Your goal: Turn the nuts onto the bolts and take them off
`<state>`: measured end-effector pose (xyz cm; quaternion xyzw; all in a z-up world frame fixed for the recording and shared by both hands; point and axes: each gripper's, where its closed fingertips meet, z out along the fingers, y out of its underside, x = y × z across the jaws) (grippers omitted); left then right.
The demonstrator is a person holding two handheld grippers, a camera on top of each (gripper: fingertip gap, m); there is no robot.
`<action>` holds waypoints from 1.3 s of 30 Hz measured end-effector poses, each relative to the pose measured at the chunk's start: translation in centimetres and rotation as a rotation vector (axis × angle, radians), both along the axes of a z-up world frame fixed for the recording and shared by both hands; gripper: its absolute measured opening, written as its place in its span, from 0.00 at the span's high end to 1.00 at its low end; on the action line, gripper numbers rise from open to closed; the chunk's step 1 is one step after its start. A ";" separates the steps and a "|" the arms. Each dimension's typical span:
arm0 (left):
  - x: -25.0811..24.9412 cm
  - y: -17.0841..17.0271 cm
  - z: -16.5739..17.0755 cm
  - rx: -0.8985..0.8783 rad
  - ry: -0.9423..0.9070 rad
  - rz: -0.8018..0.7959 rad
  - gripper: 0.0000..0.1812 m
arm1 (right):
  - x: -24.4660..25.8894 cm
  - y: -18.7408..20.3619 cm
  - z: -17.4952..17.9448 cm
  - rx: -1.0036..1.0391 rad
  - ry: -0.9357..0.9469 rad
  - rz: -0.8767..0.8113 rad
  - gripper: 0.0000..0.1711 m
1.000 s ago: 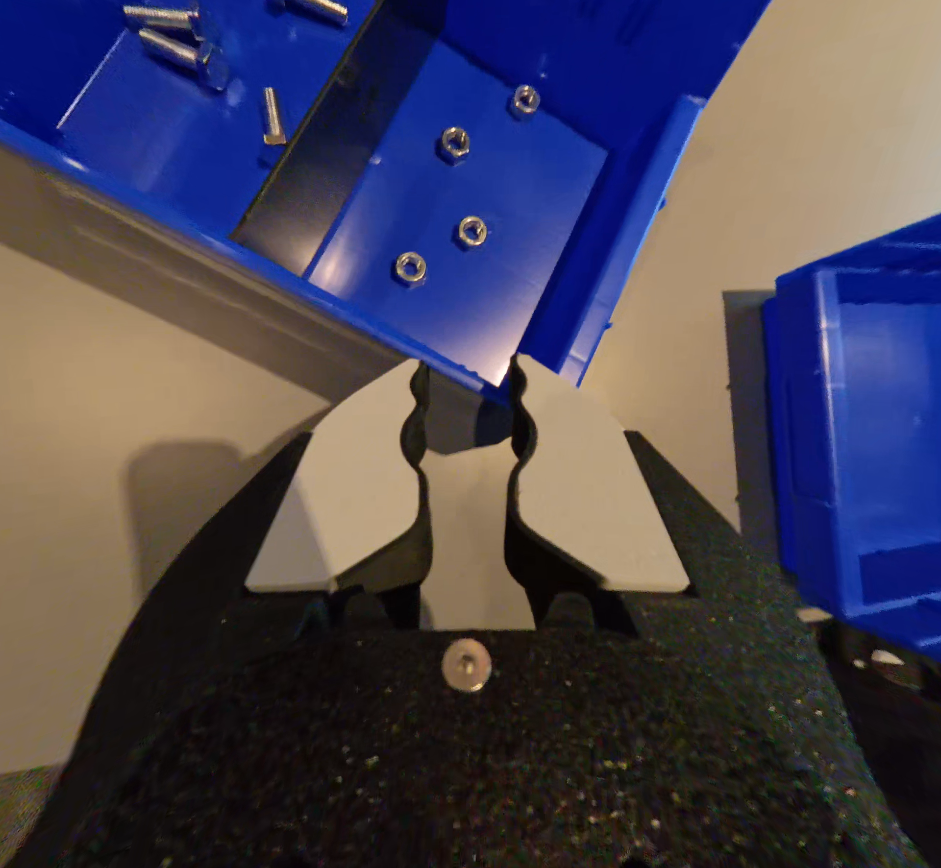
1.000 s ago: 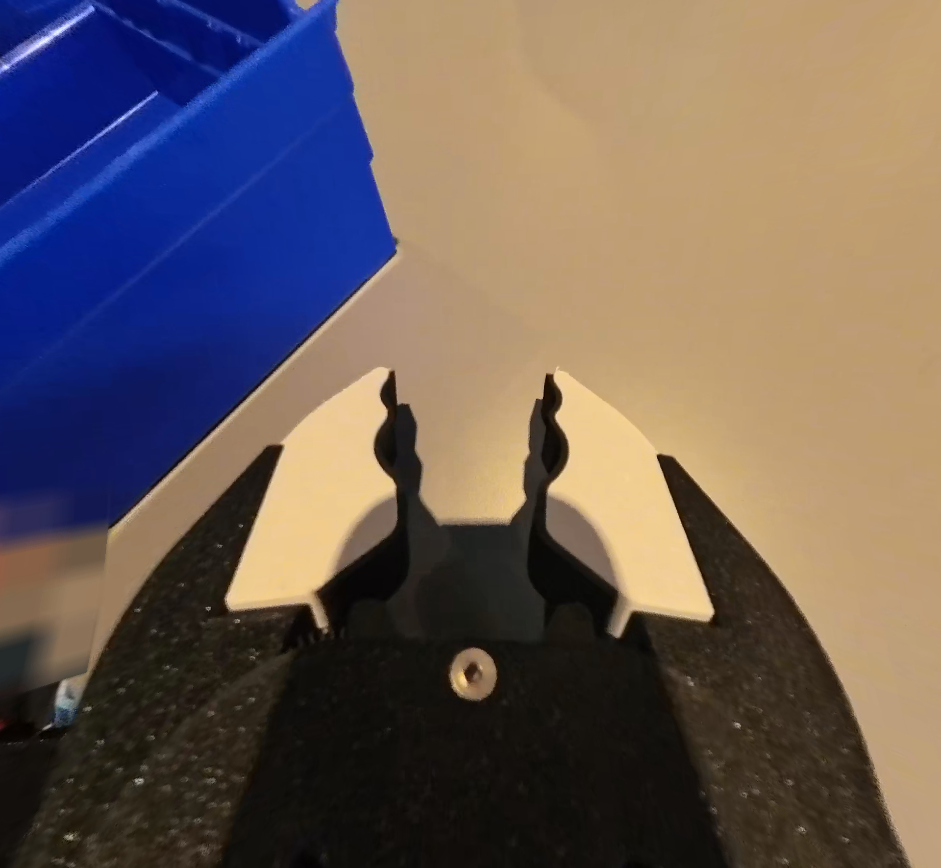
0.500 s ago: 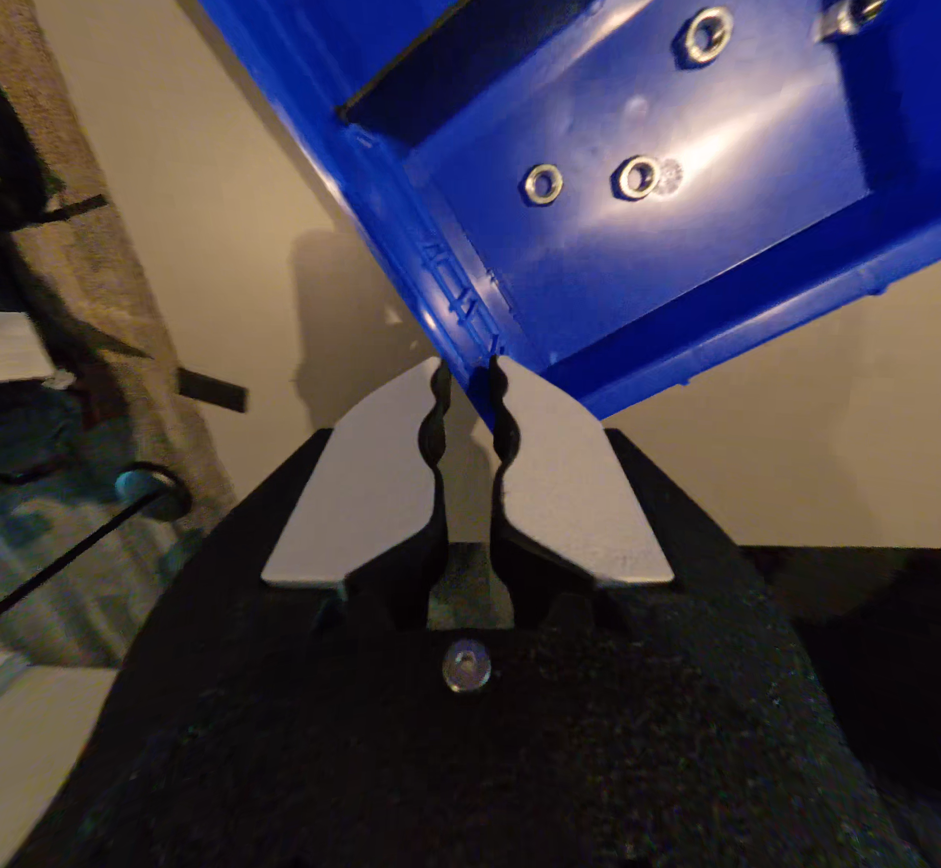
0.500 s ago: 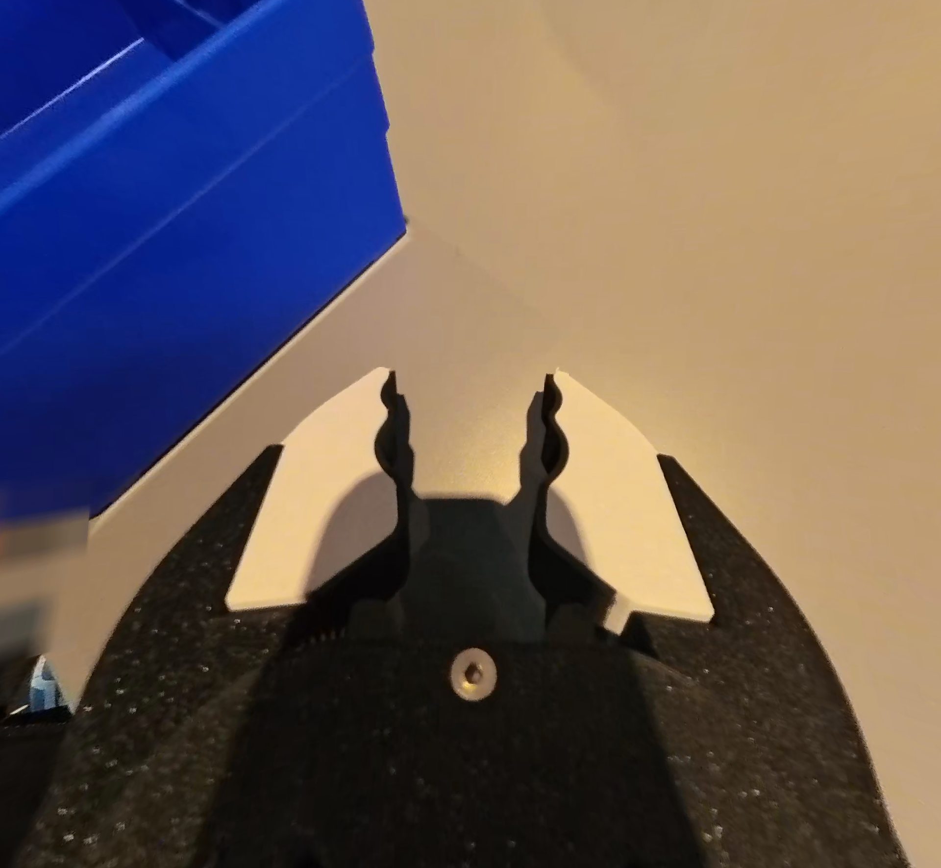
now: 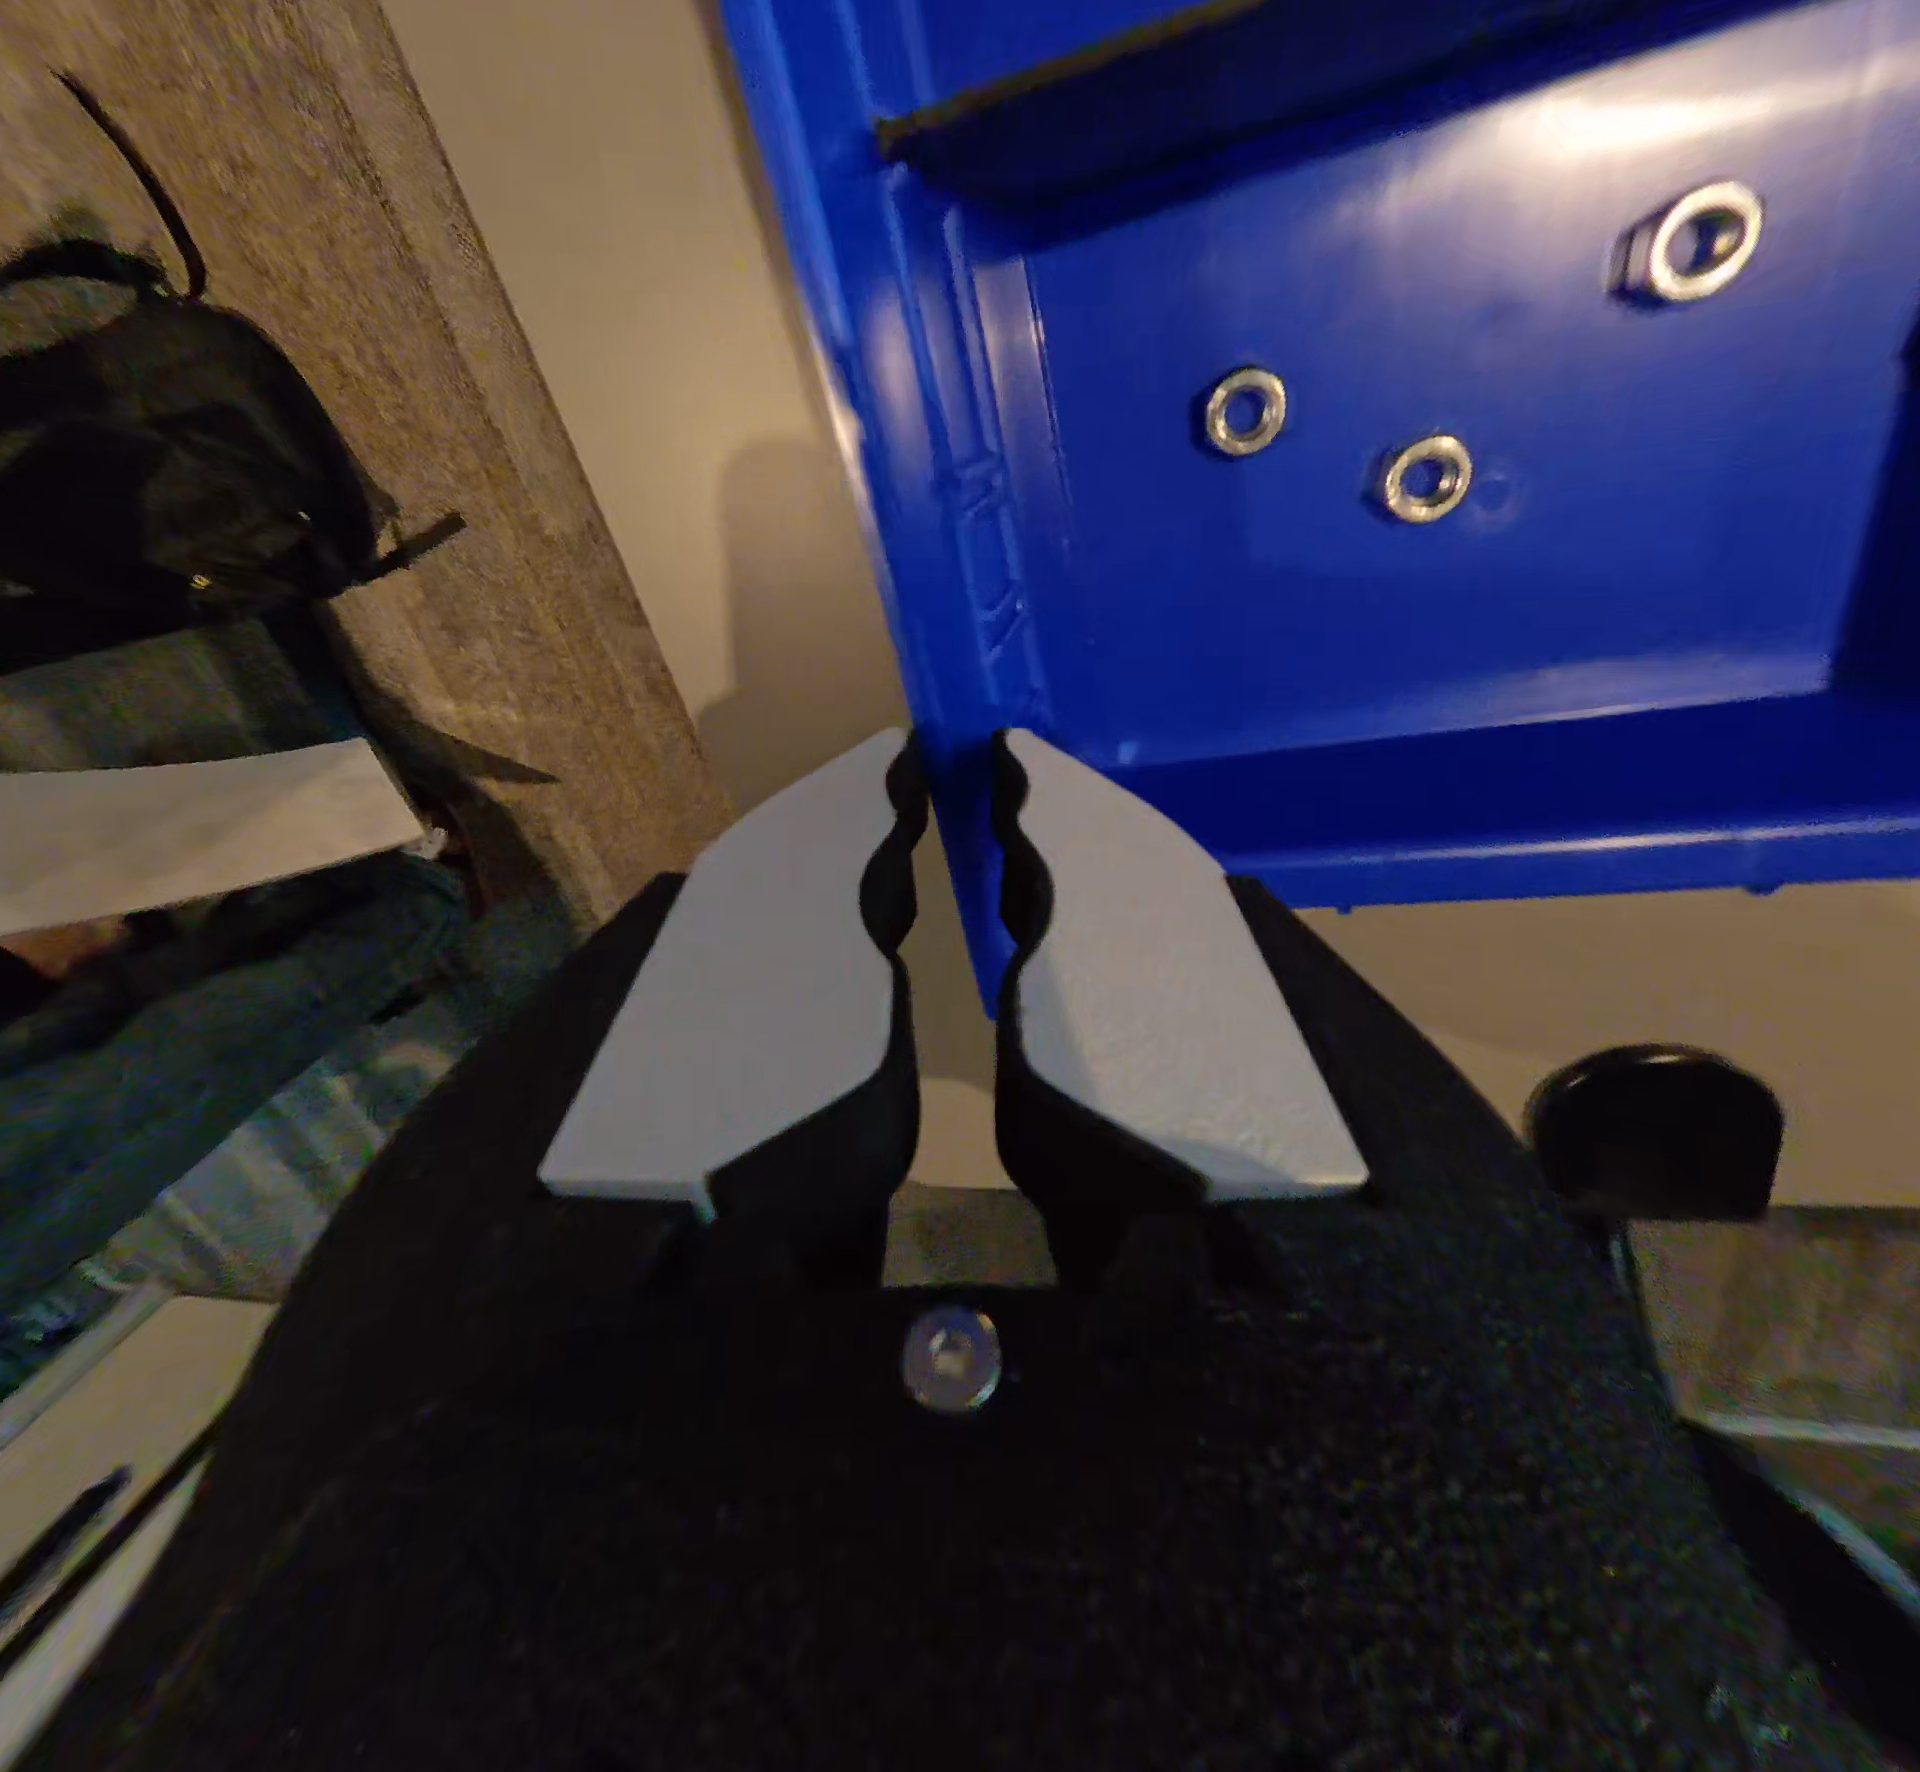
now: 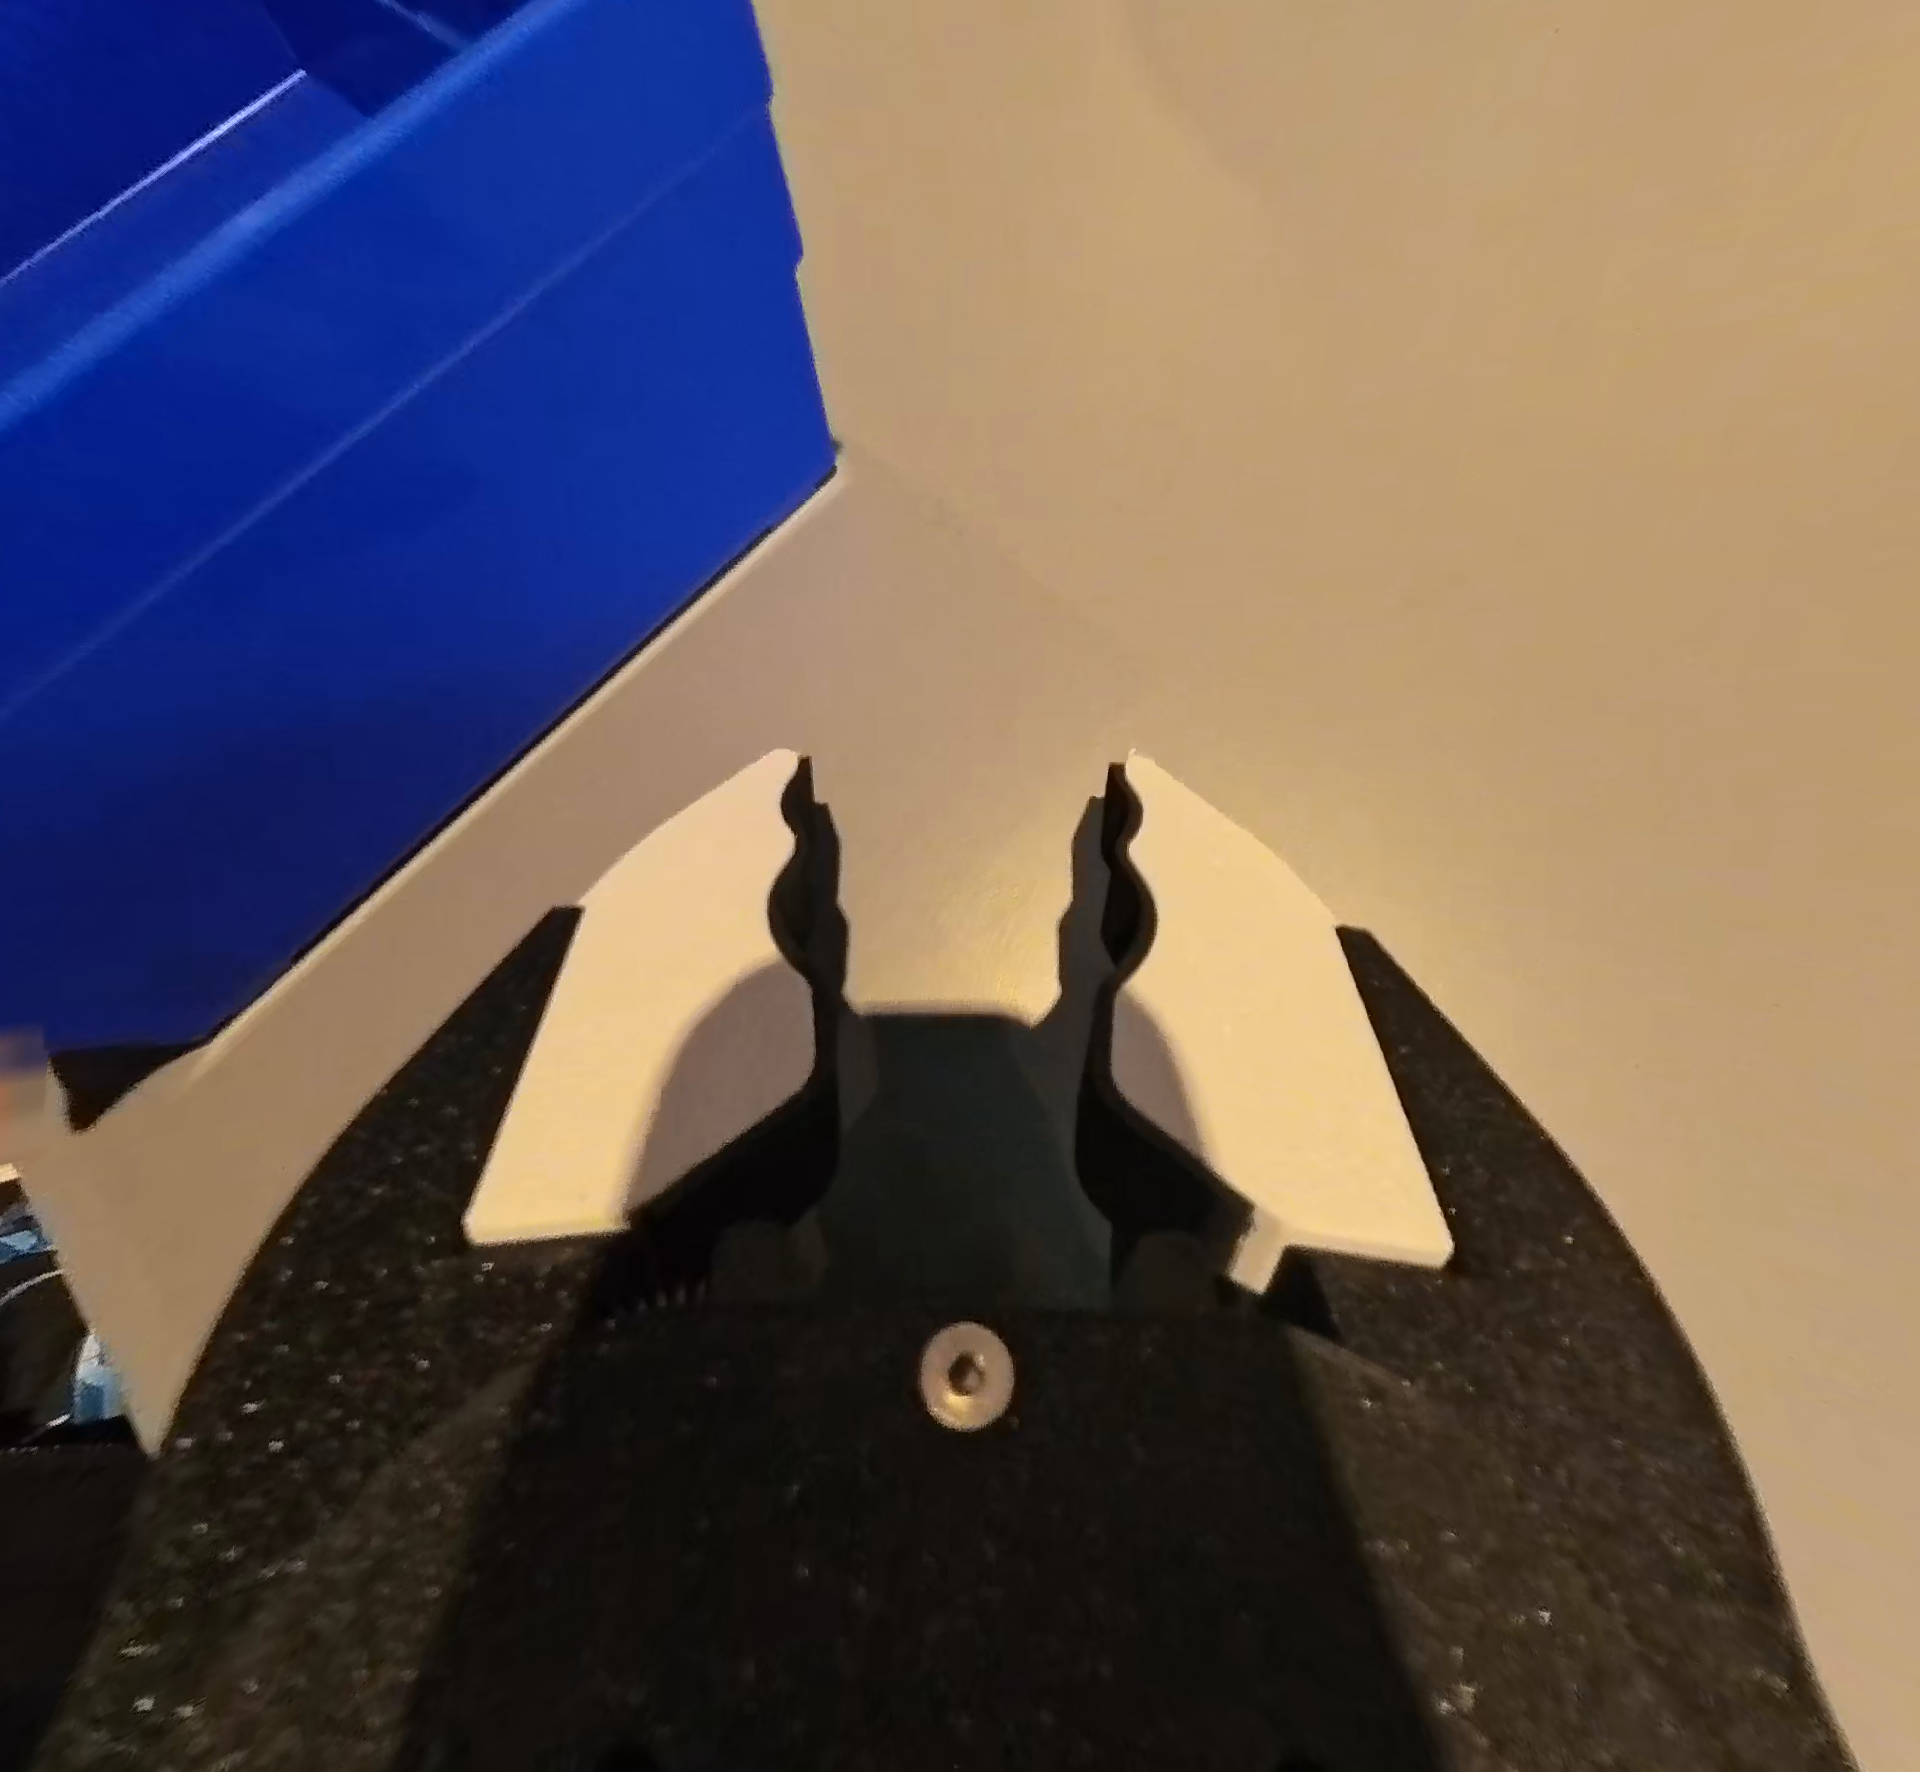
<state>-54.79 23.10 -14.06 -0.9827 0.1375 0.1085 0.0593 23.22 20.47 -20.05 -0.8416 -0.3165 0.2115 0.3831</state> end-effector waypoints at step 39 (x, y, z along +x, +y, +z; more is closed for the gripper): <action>38.3 -0.1 1.3 0.970 -0.540 -0.438 0.80 | -7.8 -3.9 6.1 -0.142 -0.130 0.315 0.82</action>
